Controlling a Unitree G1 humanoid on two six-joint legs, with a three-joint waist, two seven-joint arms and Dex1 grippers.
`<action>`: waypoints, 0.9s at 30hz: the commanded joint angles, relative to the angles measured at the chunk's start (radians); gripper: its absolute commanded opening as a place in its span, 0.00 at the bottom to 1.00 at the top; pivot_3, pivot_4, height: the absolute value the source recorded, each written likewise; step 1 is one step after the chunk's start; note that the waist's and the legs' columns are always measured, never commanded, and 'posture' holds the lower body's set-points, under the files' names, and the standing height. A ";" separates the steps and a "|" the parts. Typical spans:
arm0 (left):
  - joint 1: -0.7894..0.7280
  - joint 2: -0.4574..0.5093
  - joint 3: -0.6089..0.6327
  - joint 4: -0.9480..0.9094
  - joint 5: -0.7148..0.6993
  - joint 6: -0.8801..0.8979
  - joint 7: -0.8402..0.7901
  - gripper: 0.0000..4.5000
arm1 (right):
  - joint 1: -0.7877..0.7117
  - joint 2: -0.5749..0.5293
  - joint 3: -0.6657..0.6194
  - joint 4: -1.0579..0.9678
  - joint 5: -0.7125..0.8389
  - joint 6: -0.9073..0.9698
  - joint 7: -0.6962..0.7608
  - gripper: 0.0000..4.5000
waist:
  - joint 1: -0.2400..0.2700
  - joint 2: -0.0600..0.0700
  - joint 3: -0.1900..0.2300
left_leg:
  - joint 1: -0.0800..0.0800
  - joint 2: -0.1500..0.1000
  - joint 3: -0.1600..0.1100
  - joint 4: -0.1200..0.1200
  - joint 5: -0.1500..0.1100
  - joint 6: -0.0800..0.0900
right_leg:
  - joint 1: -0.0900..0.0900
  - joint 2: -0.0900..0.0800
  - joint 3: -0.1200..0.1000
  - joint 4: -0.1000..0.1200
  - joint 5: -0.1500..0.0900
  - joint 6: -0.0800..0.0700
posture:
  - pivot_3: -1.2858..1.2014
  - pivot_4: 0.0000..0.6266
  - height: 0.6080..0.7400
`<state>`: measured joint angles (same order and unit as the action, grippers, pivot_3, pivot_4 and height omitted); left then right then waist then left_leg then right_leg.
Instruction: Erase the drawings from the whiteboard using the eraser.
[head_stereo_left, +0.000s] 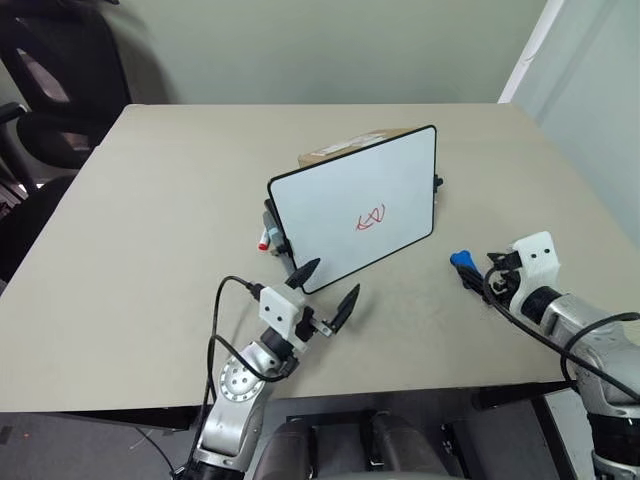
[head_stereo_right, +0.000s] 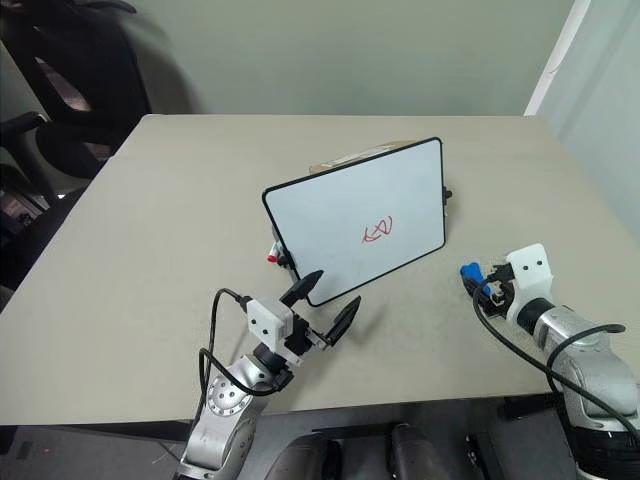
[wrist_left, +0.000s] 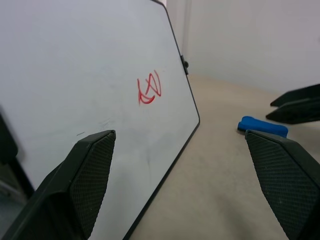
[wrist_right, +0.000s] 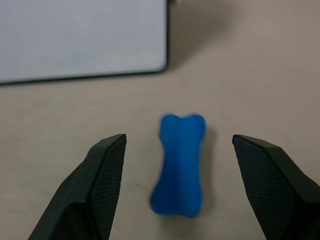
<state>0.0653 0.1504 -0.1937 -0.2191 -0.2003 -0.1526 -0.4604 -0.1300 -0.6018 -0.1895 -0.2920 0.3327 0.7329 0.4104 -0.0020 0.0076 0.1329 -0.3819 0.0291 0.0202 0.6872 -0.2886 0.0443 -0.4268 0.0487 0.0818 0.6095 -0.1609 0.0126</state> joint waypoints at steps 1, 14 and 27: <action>0.002 -0.005 -0.012 -0.041 -0.009 -0.006 -0.007 1.00 | -0.041 -0.022 0.023 0.025 -0.027 0.069 -0.019 0.80 | 0.000 0.000 0.000 | 0.000 0.000 0.000 0.000 0.000 0.000 | 0.000 0.000 0.000 0.000 0.000 0.000 | 0.52 0.24 1.00; 0.003 -0.004 -0.018 -0.040 -0.012 -0.010 -0.004 1.00 | -0.141 -0.012 0.051 0.112 -0.030 0.203 -0.008 0.71 | 0.001 0.000 0.000 | 0.000 0.000 0.000 0.000 0.000 0.000 | 0.000 0.000 0.000 0.000 0.000 0.000 | 0.52 0.24 1.00; 0.002 -0.014 -0.013 -0.028 0.002 -0.024 0.013 1.00 | -0.136 -0.013 0.018 -0.125 0.070 0.213 0.062 0.12 | 0.002 0.000 0.000 | -0.001 0.000 0.001 0.000 0.000 0.000 | -0.001 0.000 0.000 0.000 0.000 0.000 | 0.52 0.24 1.00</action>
<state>0.0696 0.1422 -0.2065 -0.2198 -0.2053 -0.1535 -0.4524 -0.2373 -0.6041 -0.1426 -0.3141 0.3561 0.9500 0.4427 0.0003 0.0078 0.1329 -0.3825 0.0290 0.0207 0.6872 -0.2889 0.0447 -0.4276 0.0487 0.0817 0.6096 -0.1612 0.0122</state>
